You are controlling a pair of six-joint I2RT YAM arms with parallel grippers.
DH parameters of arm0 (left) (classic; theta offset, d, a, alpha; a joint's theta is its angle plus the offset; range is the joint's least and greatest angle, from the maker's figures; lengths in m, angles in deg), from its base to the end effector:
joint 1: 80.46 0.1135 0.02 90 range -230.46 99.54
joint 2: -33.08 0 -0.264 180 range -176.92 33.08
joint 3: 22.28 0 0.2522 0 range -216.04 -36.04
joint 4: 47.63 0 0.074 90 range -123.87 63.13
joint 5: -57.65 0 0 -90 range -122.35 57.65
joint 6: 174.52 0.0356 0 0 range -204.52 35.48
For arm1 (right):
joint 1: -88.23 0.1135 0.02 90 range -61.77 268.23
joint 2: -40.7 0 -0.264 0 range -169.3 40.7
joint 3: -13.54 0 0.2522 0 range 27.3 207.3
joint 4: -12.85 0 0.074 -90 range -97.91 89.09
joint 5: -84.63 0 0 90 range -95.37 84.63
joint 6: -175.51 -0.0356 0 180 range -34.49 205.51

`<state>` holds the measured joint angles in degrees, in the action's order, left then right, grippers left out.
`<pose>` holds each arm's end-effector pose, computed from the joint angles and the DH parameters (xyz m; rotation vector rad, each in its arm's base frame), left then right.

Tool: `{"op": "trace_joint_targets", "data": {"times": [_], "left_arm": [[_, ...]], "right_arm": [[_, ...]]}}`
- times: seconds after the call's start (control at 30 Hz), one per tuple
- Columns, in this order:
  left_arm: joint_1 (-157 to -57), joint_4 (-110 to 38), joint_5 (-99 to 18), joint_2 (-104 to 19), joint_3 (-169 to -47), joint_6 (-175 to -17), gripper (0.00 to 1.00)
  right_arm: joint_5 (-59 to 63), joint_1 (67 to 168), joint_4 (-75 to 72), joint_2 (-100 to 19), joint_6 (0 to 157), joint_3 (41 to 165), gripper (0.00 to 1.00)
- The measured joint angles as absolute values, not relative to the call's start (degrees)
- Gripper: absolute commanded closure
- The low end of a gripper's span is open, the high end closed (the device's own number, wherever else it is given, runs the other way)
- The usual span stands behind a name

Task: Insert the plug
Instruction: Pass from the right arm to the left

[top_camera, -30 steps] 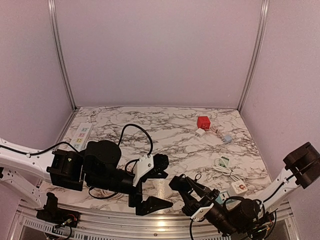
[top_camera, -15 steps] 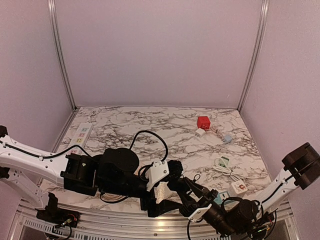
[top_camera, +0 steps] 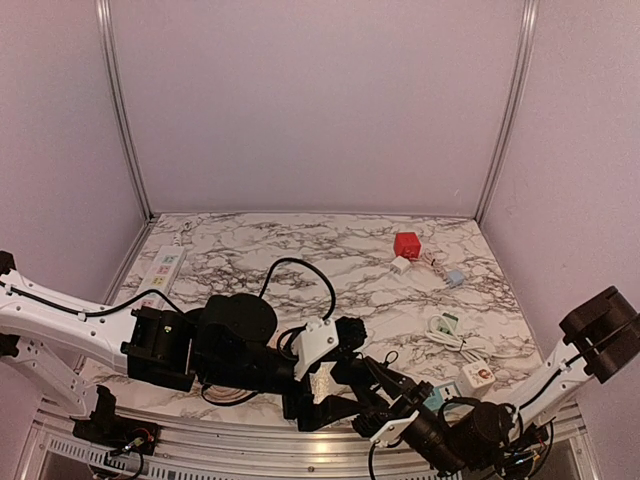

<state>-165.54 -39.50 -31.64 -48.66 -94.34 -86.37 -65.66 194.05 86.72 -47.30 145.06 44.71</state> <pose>0.0292 -0.3338 0.2988 1.3315 1.5126 -1.0016 -0.0347 0.2359 0.1931 -0.9995 1.0157 -0.0030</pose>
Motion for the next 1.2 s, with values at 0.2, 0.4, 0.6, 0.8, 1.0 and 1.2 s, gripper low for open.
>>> {"op": "trace_joint_targets", "data": {"times": [0.2, 0.4, 0.6, 0.8, 1.0, 1.2], "left_arm": [[-165.5, -39.8, -31.2, -48.7, -94.3, -86.2, 0.32], [-165.4, -39.9, -29.4, -48.7, -94.3, -85.5, 0.6], [-165.4, -39.6, -27.9, -48.7, -94.3, -85.9, 0.65], [-165.4, -39.6, -27.1, -48.7, -94.0, -86.0, 0.66], [-165.5, -39.9, -26.3, -48.6, -93.0, -85.8, 0.65], [-165.5, -40.5, -25.7, -48.6, -91.8, -85.7, 0.66]], "right_arm": [[-66.0, 194.1, 86.7, -47.7, 145.6, 45.2, 0.92], [-66.0, 194.4, 86.7, -47.7, 145.9, 45.3, 0.88], [-66.8, 194.7, 86.7, -48.3, 146.9, 45.9, 0.73], [-67.9, 194.7, 86.7, -49.3, 147.6, 46.5, 0.65], [-68.5, 194.7, 86.7, -50.5, 148.3, 47.1, 0.6], [-68.5, 194.7, 86.7, -51.3, 149.0, 47.1, 0.57]]}}
